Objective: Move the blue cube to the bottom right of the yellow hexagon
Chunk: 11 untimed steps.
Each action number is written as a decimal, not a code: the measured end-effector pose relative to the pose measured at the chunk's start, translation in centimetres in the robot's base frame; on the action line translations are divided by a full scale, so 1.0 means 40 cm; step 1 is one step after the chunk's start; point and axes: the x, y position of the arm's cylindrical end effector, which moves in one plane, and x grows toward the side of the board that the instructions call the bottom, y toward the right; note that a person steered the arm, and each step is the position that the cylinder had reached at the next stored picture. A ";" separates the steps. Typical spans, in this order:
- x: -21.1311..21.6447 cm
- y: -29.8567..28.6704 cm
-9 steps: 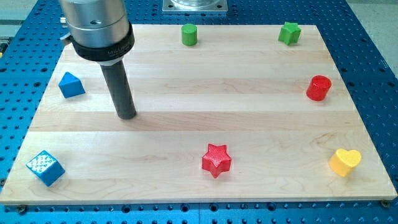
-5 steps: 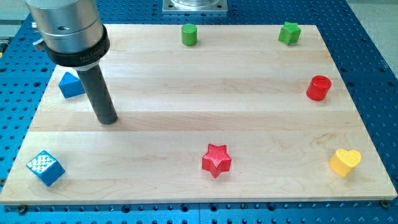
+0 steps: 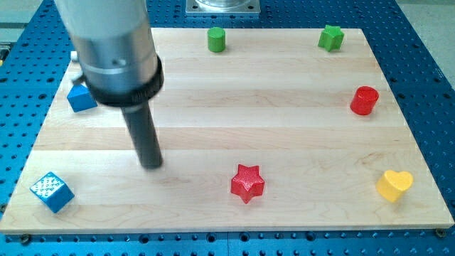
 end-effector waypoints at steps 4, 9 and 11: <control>0.149 -0.298; -0.350 -0.235; -0.427 -0.150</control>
